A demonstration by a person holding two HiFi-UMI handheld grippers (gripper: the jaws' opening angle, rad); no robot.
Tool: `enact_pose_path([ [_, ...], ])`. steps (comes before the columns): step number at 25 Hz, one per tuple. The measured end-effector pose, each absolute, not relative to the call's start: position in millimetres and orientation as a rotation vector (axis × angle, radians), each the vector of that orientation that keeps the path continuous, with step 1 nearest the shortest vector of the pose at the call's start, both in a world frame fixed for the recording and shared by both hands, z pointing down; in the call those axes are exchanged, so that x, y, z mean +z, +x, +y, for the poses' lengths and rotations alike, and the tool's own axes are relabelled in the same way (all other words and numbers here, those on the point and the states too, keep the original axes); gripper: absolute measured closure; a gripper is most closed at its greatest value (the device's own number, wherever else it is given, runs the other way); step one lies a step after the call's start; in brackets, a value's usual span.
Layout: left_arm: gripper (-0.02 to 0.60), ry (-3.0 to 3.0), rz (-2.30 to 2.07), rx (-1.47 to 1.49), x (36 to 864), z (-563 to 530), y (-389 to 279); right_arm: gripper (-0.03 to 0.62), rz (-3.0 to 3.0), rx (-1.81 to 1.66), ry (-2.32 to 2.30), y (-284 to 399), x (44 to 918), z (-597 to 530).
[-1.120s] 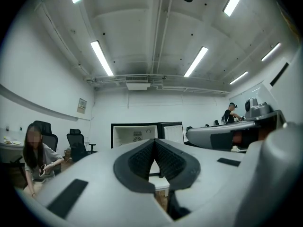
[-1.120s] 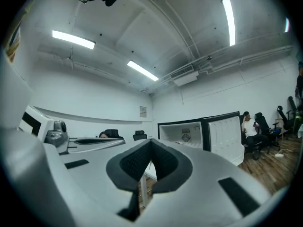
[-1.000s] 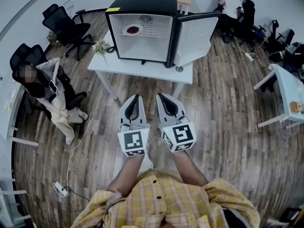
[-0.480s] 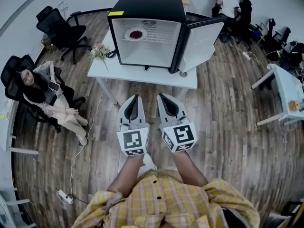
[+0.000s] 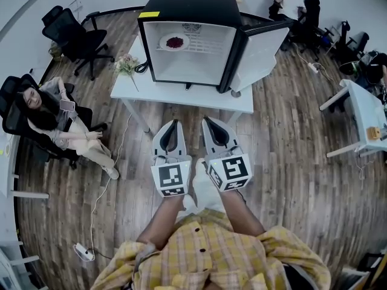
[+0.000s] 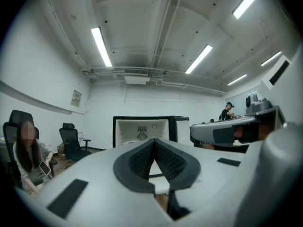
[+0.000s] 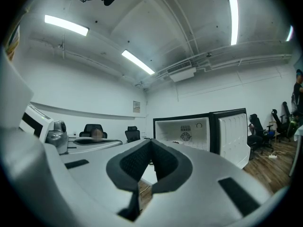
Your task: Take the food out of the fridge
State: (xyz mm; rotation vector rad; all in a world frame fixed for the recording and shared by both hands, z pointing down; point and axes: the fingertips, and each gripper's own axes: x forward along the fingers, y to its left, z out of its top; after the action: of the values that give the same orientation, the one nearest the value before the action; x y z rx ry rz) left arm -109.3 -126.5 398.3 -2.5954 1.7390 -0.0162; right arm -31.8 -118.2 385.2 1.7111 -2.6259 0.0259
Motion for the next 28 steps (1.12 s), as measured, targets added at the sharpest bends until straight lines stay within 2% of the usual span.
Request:
enact_pose_path([
  [28, 0.574, -2.675, 1.747, -0.013, 420.9, -270.3, -92.4, 0.588, -2.659, 0.056, 1.686, -14.4, 400.0, -249.8],
])
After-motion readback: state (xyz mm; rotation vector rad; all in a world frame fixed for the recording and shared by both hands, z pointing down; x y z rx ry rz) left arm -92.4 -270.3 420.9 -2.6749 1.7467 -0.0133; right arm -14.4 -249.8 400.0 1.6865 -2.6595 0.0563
